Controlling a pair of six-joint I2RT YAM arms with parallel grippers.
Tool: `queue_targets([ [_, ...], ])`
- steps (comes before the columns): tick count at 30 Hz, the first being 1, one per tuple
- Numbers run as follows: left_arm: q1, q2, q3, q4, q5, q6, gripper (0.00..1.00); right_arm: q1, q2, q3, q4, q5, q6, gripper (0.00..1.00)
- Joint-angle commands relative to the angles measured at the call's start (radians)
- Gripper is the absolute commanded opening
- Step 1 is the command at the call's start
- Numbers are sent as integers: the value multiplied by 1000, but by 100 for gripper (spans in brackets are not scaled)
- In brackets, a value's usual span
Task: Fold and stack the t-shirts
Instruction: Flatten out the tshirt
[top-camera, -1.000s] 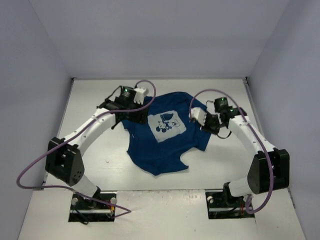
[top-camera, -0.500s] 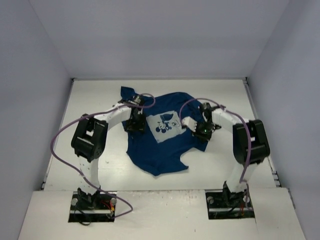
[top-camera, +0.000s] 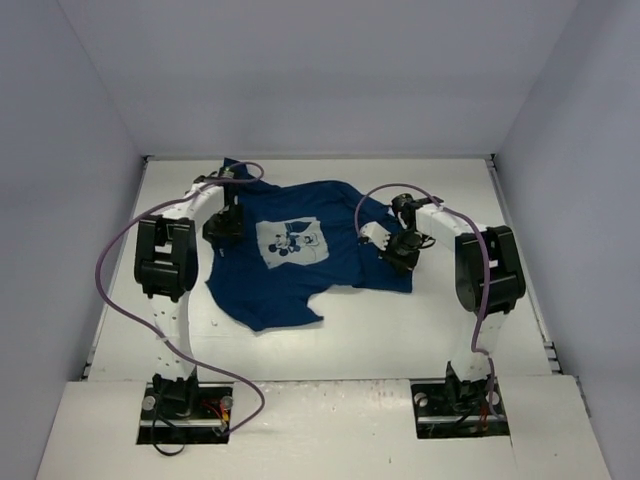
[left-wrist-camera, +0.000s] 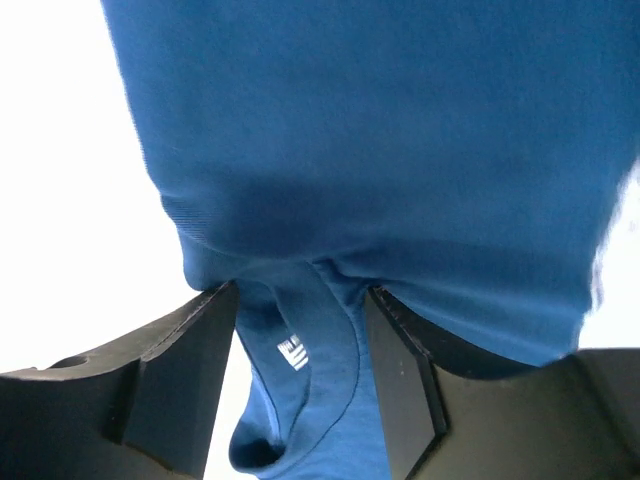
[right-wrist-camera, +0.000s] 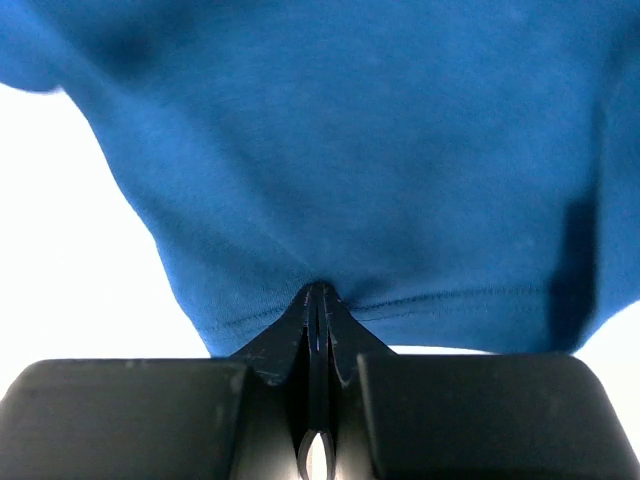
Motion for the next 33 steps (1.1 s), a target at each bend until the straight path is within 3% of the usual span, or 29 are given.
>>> queue_targets([
  [1, 72, 143, 193, 8, -11, 331, 52, -30, 55, 11, 76, 103, -49, 0],
  [6, 51, 254, 458, 7, 169, 518, 59, -18, 108, 116, 77, 78, 22, 0],
  [8, 53, 228, 490, 6, 211, 534, 63, -21, 120, 171, 78, 79, 39, 0],
  [10, 59, 101, 457, 6, 332, 596, 67, -27, 104, 196, 76, 76, 37, 0],
  [14, 63, -189, 206, 5, 561, 774, 78, -25, -9, 188, 74, 35, 16, 4],
  [18, 60, -616, -105, -21, 729, 1066, 82, 2, -150, 122, 62, -26, 9, 19],
  [20, 60, -762, -277, -100, 765, 1305, 83, 22, -236, 88, 59, -49, -7, 32],
  [23, 61, -960, -446, -323, 789, 1630, 83, 37, -349, 55, 57, -118, -20, 38],
  [25, 60, -1007, -583, -408, 767, 1819, 80, 56, -402, 47, 59, -162, -8, 38],
  [28, 56, -1001, -699, -428, 728, 1986, 78, 114, -422, 70, 59, -174, 42, 38],
  [33, 28, -819, -709, -416, 717, 2031, 73, 123, -389, 79, 59, -157, 82, 38],
])
